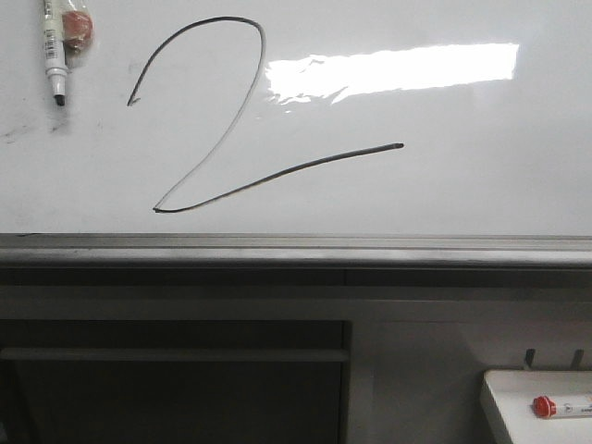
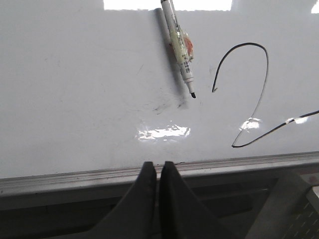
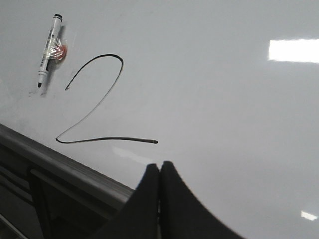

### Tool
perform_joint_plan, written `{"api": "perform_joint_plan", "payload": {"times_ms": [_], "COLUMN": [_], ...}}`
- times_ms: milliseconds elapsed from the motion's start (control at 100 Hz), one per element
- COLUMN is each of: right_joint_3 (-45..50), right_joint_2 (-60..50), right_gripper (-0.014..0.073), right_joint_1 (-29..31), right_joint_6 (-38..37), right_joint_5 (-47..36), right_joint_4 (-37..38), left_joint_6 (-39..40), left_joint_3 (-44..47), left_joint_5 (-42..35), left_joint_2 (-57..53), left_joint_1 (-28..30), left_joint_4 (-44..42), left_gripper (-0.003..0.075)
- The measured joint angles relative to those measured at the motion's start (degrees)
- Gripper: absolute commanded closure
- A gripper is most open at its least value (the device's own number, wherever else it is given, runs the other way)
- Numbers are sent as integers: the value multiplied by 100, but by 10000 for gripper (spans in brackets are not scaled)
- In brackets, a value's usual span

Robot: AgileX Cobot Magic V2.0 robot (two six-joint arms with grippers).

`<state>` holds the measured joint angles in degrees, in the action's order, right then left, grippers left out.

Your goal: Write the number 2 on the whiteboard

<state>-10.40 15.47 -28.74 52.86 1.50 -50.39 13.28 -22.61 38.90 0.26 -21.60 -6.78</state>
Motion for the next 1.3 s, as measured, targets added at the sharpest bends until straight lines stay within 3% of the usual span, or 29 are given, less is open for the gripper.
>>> {"api": "perform_joint_plan", "payload": {"times_ms": [180, 330, 470, 690, 820, 1300], "right_joint_3": [0, 0, 0, 0, 0, 0], "right_joint_2": [0, 0, 0, 0, 0, 0], "right_gripper": [664, 664, 664, 664, 664, 664], "right_joint_1": [0, 0, 0, 0, 0, 0], "right_joint_6": [0, 0, 0, 0, 0, 0], "right_joint_5": [0, -9, -9, -9, -9, -9], "right_joint_4": [0, 0, 0, 0, 0, 0], "left_joint_6": [-240, -1767, -2222, -2297, -2307, -2307], "left_joint_3": [231, 863, 1686, 2265, 2265, 2265], "left_joint_5": [-390, -1797, -2647, -2362, -2035, -2026], "left_joint_2": [0, 0, -32, -46, -46, -46], "left_joint_1": [209, 754, 1302, 1752, 1796, 1796], "left_joint_4": [0, 287, 610, 969, 1134, 1337], "left_gripper": [741, 741, 741, 741, 741, 741]}}
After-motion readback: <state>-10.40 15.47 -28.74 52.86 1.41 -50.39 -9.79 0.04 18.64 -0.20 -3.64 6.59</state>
